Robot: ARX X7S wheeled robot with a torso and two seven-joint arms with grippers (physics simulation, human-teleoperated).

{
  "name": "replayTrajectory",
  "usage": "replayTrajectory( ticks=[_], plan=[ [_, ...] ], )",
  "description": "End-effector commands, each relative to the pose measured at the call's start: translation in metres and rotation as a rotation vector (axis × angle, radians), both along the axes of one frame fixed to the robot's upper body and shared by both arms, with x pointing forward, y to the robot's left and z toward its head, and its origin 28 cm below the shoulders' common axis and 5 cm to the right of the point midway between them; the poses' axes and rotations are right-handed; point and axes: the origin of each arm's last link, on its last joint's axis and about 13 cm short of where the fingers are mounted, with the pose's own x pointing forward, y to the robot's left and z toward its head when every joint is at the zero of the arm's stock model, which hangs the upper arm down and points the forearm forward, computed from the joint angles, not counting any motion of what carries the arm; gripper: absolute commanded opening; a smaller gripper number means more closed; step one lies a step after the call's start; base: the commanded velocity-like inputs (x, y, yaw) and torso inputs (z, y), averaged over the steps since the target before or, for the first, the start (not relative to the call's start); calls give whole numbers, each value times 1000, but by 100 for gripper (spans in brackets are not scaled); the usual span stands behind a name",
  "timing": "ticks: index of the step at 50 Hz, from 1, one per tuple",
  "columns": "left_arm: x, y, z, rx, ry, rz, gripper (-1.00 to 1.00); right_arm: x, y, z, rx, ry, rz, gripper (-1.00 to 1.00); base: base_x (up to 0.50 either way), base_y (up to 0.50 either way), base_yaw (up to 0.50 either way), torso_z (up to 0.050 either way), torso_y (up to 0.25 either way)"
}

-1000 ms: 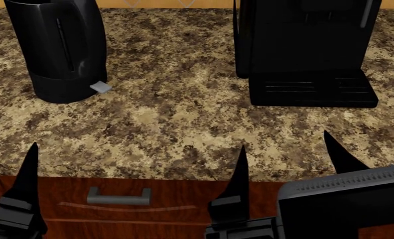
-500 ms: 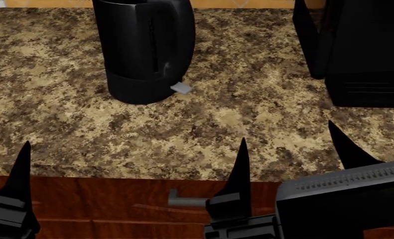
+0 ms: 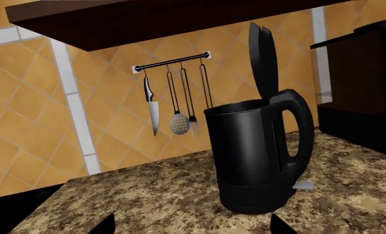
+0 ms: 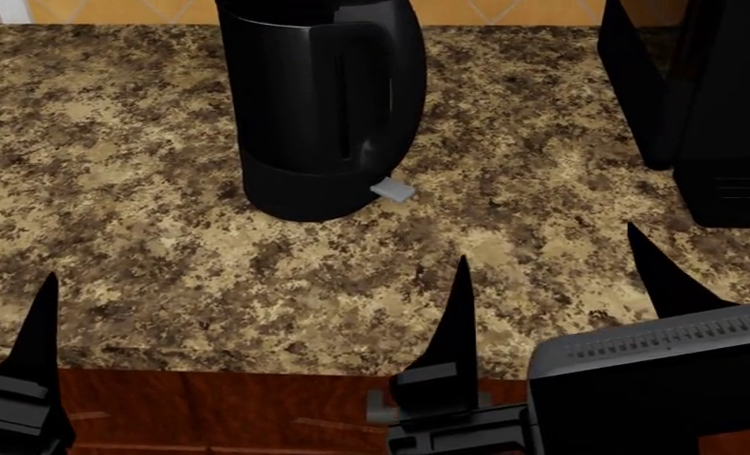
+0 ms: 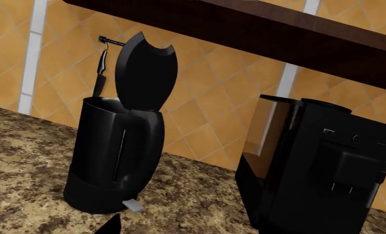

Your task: Close the lid of the electric kettle.

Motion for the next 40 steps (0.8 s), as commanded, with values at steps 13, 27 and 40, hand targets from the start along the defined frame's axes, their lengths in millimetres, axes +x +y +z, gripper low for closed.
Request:
replayTrajectory(
  ticks=[13,27,40],
  plan=[
    [0,-2,2,-1,-2,-16,100,-3,-2,4,2,-16,-1,100,404,0,0,0,0],
    [-3,-1,1,-13,-4,-15,100,-2,-1,2,-1,-9,0,100,404,0,0,0,0],
    [-4,0,1,-13,-9,-14,100,-6,1,1,9,-21,13,100,259,0,0,0,1]
  ],
)
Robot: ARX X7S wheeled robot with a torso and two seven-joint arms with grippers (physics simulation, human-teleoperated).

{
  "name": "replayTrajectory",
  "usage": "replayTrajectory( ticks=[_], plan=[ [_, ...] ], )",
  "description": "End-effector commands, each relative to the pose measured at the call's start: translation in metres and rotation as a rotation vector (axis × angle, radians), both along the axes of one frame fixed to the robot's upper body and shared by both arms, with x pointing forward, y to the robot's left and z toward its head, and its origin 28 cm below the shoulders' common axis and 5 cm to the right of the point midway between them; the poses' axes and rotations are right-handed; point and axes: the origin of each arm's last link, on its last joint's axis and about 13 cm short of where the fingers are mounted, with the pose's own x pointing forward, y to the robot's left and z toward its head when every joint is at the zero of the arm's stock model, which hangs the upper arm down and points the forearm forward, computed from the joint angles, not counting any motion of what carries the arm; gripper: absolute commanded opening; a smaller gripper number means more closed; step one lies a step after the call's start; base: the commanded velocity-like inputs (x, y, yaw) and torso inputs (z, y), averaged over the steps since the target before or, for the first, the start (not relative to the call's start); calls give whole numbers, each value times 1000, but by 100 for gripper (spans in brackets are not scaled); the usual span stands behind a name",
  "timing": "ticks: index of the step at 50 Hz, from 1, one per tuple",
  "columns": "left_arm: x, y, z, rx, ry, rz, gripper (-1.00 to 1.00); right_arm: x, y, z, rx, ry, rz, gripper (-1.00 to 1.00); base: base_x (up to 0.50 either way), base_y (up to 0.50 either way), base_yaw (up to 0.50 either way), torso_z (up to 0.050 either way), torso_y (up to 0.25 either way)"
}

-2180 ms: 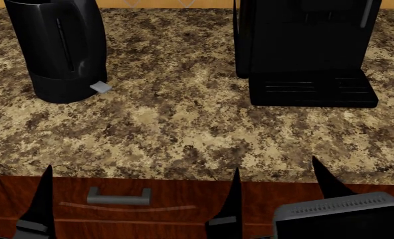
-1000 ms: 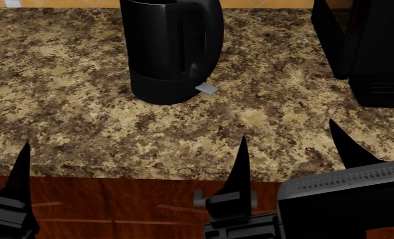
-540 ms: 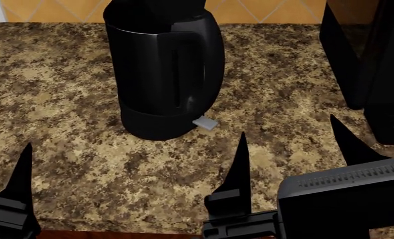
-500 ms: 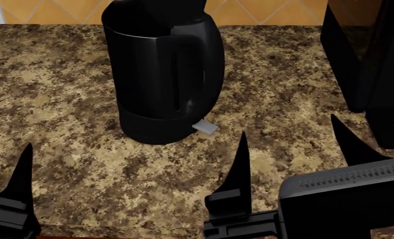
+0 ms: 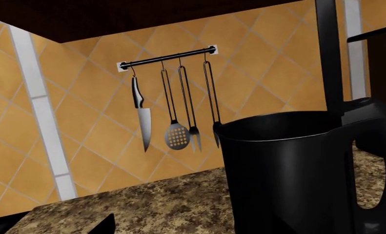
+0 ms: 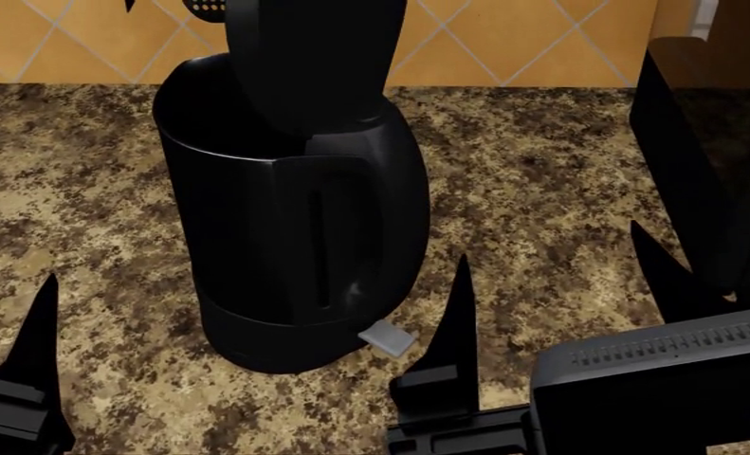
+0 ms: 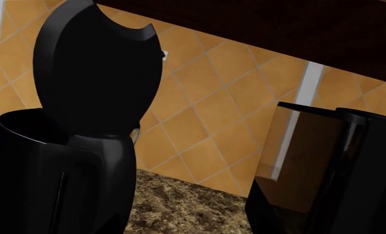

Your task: Close the lid of the electric kettle.

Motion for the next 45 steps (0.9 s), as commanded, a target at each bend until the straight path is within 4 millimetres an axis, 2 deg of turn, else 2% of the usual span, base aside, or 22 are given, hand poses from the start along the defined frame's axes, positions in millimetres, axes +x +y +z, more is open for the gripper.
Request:
replayTrajectory(
  ticks=[1,6,12,34,41,42,45],
  plan=[
    [-2,0,0,-3,-3,-1,100,-5,0,0,7,-10,10,100,0,0,0,0,0],
    [-2,1,0,-6,-2,1,100,-13,-6,16,-6,-20,-21,100,0,0,0,0,0],
    [-1,1,-2,-9,1,-2,100,-18,-14,47,-73,-46,-79,100,0,0,0,0,0],
    [2,3,-6,-16,11,13,100,-11,0,116,-137,-64,32,100,0,0,0,0,0],
    [2,3,-8,-12,7,19,100,-6,10,126,-162,-49,84,100,0,0,0,0,0],
    [2,4,-9,-7,-2,27,100,-6,13,129,-125,-37,152,100,0,0,0,0,0],
    [2,4,-9,-7,-1,26,100,-1,16,130,-145,-30,144,100,0,0,0,0,0]
  ],
)
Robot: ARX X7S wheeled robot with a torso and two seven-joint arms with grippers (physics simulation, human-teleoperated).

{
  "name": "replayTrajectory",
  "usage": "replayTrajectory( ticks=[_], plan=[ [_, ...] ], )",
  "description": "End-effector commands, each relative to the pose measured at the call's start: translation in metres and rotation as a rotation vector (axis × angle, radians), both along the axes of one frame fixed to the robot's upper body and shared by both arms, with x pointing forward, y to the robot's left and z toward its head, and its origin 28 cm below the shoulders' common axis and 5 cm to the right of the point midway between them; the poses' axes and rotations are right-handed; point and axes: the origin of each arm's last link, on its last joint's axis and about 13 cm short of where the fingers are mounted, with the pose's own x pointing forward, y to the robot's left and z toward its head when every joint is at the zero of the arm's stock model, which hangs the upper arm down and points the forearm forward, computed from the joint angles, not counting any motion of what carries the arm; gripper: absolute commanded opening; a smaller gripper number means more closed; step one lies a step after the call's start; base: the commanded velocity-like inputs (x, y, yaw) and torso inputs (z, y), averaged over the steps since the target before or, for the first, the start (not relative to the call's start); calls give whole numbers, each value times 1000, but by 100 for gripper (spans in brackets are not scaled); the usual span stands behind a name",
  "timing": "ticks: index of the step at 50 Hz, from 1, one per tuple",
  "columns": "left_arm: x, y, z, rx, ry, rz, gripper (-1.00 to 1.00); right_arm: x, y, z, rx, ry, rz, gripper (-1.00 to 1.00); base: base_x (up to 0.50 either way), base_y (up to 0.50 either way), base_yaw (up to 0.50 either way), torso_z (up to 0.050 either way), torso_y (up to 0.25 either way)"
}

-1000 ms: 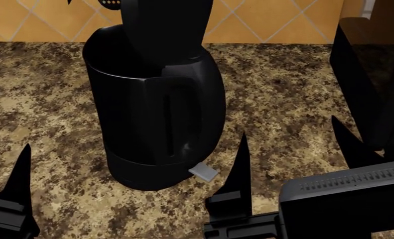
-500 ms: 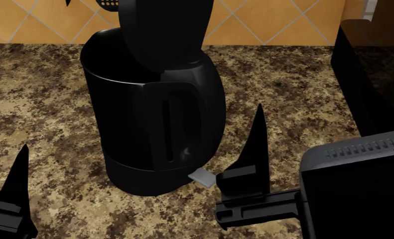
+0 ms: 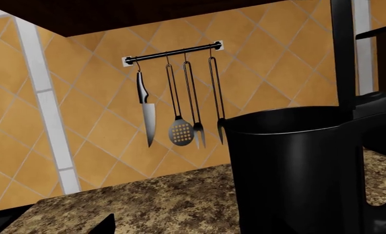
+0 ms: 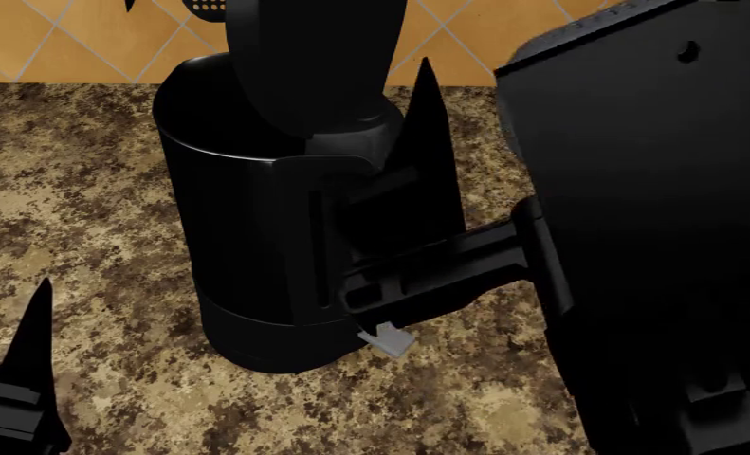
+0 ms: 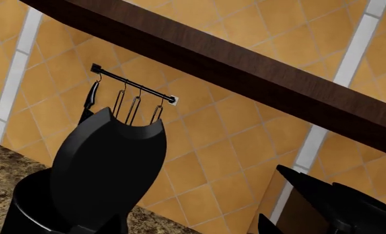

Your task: Close the lid of the electric kettle.

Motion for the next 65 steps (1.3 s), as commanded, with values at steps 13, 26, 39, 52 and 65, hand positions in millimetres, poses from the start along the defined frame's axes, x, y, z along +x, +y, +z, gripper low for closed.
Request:
replayTrajectory(
  ticks=[13,26,39,52,65],
  plan=[
    [1,2,0,0,-12,10,100,29,18,40,-13,28,105,100,0,0,0,0,0],
    [-8,5,8,-16,-70,41,100,49,18,44,49,113,61,100,0,0,0,0,0],
    [-11,7,8,-21,-85,50,100,60,17,48,88,187,48,100,0,0,0,0,0],
    [-11,8,6,-23,-82,52,100,79,21,48,131,230,66,100,0,0,0,0,0],
    [-10,9,2,-25,-75,54,100,104,29,42,126,286,75,100,0,0,0,0,0]
  ],
)
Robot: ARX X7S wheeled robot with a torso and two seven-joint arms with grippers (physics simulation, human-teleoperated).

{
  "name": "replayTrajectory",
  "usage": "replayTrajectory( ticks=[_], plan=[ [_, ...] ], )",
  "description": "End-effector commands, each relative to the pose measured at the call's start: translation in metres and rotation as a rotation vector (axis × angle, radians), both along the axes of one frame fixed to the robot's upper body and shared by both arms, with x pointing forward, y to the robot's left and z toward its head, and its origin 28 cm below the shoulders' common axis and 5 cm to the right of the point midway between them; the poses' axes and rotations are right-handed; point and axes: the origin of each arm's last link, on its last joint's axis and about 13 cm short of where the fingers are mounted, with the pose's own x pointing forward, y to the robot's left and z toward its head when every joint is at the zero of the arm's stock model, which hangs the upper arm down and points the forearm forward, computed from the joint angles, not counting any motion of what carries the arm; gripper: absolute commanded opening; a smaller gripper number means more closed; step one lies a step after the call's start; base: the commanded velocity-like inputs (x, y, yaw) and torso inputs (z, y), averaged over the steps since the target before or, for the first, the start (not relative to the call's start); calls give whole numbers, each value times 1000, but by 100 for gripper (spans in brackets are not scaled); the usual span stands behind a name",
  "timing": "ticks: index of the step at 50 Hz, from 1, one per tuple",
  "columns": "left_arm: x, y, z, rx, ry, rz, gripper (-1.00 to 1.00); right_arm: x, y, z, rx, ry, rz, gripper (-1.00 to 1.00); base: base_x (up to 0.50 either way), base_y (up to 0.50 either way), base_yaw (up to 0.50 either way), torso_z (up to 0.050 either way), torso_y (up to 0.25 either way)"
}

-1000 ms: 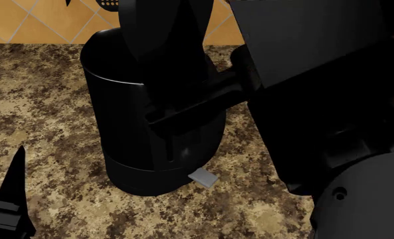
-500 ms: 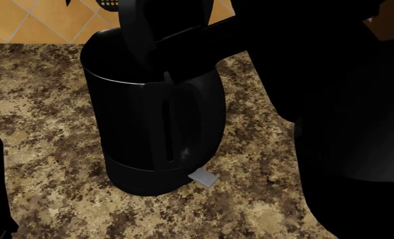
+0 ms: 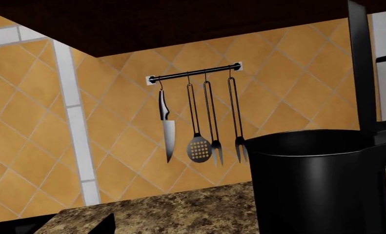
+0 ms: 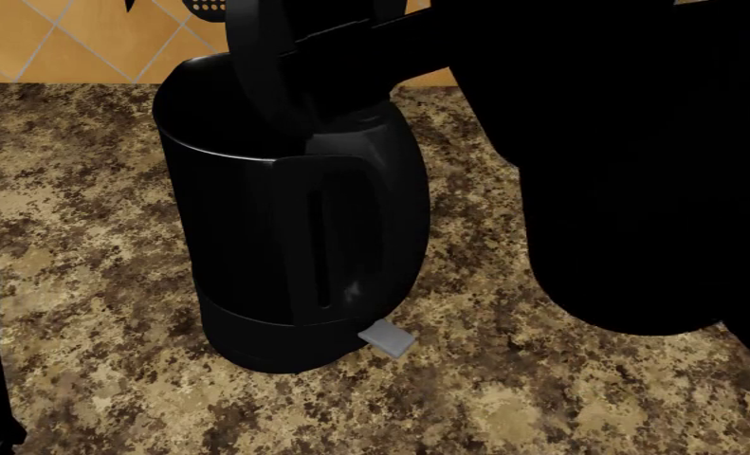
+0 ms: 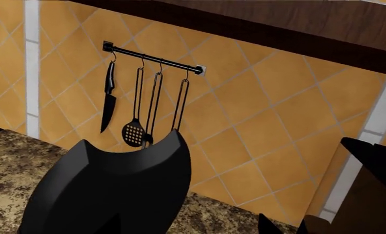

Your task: Close the lid of the electric kettle.

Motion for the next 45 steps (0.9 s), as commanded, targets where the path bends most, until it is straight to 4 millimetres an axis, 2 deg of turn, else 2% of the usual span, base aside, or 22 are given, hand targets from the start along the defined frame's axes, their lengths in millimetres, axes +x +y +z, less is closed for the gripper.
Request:
replayTrajectory(
  ticks=[1,19,34,45],
  plan=[
    [0,1,-3,-3,5,1,100,18,7,-3,0,41,12,100,0,0,0,0,0],
    [2,1,-4,-4,10,-7,100,37,21,-4,-25,67,36,100,0,0,0,0,0],
    [0,4,-8,-3,18,-2,100,64,35,-19,-29,116,54,100,0,0,0,0,1],
    [0,5,-10,-2,27,2,100,82,41,-20,-27,143,59,100,0,0,-1,0,0]
  ],
)
